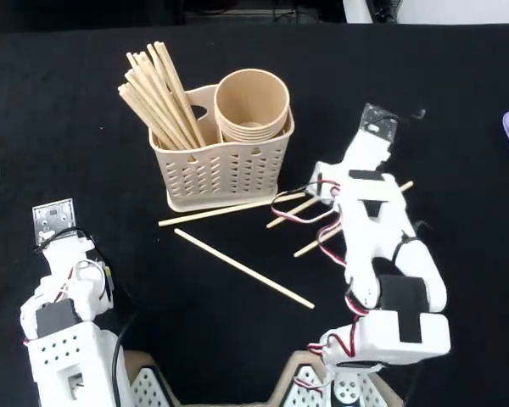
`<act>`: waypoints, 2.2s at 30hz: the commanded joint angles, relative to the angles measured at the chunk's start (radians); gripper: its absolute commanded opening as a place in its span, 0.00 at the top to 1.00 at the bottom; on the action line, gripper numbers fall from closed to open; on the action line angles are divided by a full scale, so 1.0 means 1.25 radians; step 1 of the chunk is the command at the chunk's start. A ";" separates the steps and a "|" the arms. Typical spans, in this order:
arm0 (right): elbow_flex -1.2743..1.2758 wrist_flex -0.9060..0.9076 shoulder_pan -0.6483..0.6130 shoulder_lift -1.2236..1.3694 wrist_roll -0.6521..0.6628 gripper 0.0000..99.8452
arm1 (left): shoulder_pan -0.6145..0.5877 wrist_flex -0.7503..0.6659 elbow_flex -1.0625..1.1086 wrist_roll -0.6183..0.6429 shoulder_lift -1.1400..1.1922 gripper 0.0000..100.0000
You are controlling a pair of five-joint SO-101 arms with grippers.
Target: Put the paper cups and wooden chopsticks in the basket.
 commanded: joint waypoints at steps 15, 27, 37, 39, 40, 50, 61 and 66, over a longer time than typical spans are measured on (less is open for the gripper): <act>-0.033 -0.102 -0.053 0.004 -0.153 0.89 | -0.006 -0.014 -0.006 0.007 -0.009 0.87; 0.004 -0.098 -0.141 0.006 -0.069 0.89 | -0.006 -0.014 -0.006 0.007 -0.009 0.87; 0.018 -0.099 -0.145 0.004 -0.068 0.89 | -0.006 -0.014 -0.006 0.007 -0.009 0.87; 0.019 -0.098 -0.145 0.004 -0.068 0.89 | -0.006 -0.014 -0.006 0.007 -0.009 0.87; 0.020 -0.097 -0.145 0.004 -0.068 0.89 | -0.006 -0.014 -0.006 0.007 -0.009 0.87; 0.017 0.048 -0.142 -0.003 -0.061 0.89 | -0.006 -0.014 -0.006 0.007 -0.009 0.87; -0.006 0.164 -0.146 -0.004 0.034 0.89 | -0.006 -0.014 -0.006 0.007 -0.009 0.87; -0.020 0.220 -0.142 -0.004 0.125 0.89 | -0.006 -0.014 -0.006 0.007 -0.009 0.87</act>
